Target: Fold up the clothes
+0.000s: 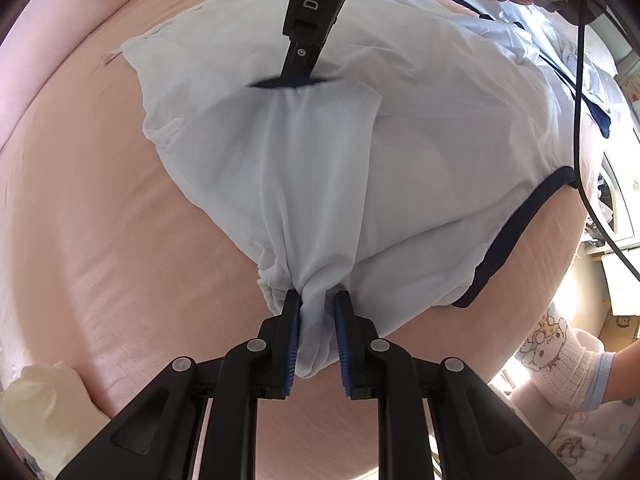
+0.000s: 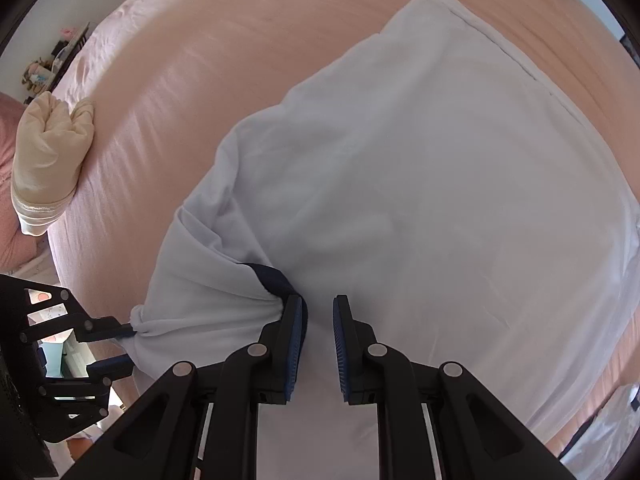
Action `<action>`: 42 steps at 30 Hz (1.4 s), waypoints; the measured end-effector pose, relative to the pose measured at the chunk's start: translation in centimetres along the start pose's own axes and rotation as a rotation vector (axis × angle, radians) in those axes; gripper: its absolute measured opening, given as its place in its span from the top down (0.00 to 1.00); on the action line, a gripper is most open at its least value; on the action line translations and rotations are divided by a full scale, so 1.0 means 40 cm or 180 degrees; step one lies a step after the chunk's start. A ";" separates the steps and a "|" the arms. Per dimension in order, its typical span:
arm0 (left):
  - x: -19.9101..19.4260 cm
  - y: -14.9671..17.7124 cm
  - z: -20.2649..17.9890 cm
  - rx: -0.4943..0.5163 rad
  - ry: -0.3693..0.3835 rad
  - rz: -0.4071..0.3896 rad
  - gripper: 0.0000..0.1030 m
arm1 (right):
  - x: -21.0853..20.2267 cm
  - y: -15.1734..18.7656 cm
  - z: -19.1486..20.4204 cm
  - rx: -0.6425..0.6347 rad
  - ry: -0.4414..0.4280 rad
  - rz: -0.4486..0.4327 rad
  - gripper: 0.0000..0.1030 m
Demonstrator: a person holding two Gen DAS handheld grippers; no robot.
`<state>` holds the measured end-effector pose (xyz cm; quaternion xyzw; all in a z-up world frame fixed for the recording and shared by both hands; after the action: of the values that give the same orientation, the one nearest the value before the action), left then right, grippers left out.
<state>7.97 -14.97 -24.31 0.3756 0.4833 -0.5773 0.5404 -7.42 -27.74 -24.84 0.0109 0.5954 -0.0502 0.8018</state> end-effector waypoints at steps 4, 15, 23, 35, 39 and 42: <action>-0.024 0.006 -0.015 -0.0012 -0.0103 -0.0021 0.85 | -0.022 0.019 -0.038 0.0328 -0.0437 -0.0090 0.86; -0.111 -0.016 0.026 -0.0505 0.0113 0.0016 0.85 | -0.104 0.043 -0.077 0.1011 -0.1321 -0.0412 0.50; -0.066 0.006 0.181 -0.1000 0.0309 0.0178 0.84 | -0.049 0.073 -0.040 0.1122 -0.1500 -0.0309 0.50; -0.092 0.005 0.310 -0.1739 0.0644 0.0515 0.84 | -0.015 0.109 -0.001 0.0959 -0.1265 -0.0239 0.50; -0.067 -0.017 0.336 -0.1956 0.0880 0.0656 0.84 | -0.009 0.104 0.008 0.0882 -0.1187 -0.0241 0.50; -0.057 -0.047 0.366 -0.2129 0.0952 0.0680 0.84 | -0.004 0.102 0.020 0.0833 -0.1205 -0.0225 0.50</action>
<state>7.71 -28.58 -18.16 0.3069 0.6767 -0.2669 0.6138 -6.32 -23.71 -24.63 0.0842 0.4227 -0.1562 0.8887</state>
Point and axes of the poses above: each gripper's, at about its wrist camera, not at the fingertips, and x roughly the way its jaws point, z to its left, y to its underside, the point moved 4 cm from there along x, roughly the way its jaws point, and after that the axes turned 8 degrees about -y, right-handed, at the moved point
